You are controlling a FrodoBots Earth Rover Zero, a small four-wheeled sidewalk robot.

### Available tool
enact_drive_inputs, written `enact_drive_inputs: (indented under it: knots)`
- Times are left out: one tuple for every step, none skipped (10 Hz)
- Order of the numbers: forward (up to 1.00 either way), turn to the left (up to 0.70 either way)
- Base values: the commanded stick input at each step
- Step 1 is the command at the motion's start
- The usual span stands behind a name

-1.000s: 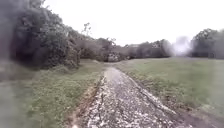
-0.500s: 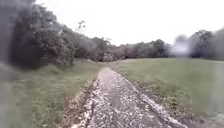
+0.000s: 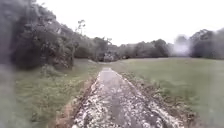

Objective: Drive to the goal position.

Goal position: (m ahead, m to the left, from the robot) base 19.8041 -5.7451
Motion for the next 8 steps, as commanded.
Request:
enact_drive_inputs:
  knots:
    - [0.70, 0.00]
    - [0.70, 0.00]
    - [0.70, 0.00]
    - [0.70, 0.00]
    - [0.70, 0.00]
    - [0.70, 0.00]
    - [0.70, 0.00]
    - [0.70, 0.00]
